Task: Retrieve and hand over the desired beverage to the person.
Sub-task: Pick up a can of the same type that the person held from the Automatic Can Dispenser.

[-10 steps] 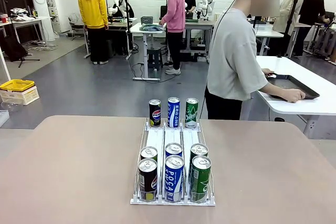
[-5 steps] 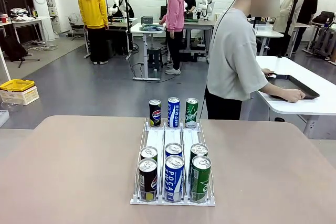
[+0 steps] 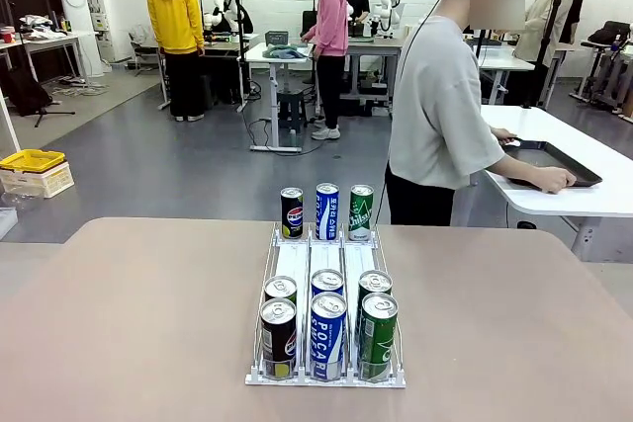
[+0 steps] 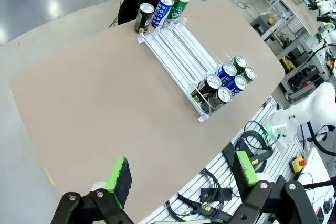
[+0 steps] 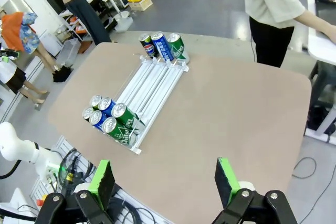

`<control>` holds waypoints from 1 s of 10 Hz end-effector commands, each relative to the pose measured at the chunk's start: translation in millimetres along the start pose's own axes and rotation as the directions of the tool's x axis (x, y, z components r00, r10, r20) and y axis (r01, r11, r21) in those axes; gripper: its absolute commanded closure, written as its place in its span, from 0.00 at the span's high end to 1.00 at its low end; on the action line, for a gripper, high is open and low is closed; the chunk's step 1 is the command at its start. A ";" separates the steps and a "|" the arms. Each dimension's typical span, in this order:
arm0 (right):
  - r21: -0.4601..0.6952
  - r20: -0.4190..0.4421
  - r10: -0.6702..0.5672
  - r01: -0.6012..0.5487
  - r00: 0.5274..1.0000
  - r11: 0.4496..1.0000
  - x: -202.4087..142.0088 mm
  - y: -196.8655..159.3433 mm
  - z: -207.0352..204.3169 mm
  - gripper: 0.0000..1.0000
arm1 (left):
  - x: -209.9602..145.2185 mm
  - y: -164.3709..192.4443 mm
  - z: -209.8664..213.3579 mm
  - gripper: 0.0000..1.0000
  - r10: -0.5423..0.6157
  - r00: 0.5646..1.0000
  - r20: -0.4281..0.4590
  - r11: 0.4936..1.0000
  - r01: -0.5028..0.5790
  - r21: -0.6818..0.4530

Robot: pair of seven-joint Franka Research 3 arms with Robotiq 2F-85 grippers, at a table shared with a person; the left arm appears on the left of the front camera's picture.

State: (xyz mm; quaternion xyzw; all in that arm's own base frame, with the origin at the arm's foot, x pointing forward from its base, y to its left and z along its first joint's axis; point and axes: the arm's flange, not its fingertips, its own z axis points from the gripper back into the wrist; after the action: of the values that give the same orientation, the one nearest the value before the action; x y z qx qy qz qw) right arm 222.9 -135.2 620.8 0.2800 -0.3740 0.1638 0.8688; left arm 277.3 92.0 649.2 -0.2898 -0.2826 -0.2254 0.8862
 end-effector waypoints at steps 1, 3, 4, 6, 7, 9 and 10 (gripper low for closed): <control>0.012 0.009 0.008 -0.008 1.000 1.000 2.1 -0.4 -1.9 1.00 | -0.2 0.1 -0.1 1.00 -0.002 1.000 0.001 1.000 0.002 -0.010; 0.012 0.009 0.008 -0.008 1.000 1.000 2.1 -0.4 -1.9 1.00 | -0.2 0.1 -0.1 1.00 -0.002 1.000 0.001 1.000 0.002 -0.010; 0.012 0.009 0.008 -0.008 1.000 1.000 2.1 -0.4 -1.9 1.00 | -0.2 0.1 -0.1 1.00 -0.002 1.000 0.001 1.000 0.002 -0.010; 0.012 0.009 0.008 -0.008 1.000 1.000 2.1 -0.4 -1.9 1.00 | -0.2 0.1 -0.1 1.00 -0.002 1.000 0.001 1.000 0.002 -0.010; 0.012 0.009 0.008 -0.008 1.000 1.000 2.1 -0.4 -1.9 1.00 | -0.2 0.1 -0.1 1.00 -0.002 1.000 0.001 1.000 0.002 -0.010; 0.012 0.009 0.008 -0.008 1.000 1.000 2.1 -0.4 -1.9 1.00 | -0.2 0.1 -0.1 1.00 -0.002 1.000 0.001 1.000 0.002 -0.010; 0.012 0.009 0.008 -0.008 1.000 1.000 2.1 -0.4 -1.9 1.00 | -0.2 0.1 -0.1 1.00 -0.002 1.000 0.001 1.000 0.002 -0.010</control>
State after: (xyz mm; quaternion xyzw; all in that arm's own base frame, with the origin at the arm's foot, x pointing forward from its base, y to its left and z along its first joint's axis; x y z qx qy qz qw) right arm 222.9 -135.2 620.8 0.2800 -0.3740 0.1638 0.8688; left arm 277.3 92.0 649.2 -0.2898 -0.2826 -0.2254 0.8862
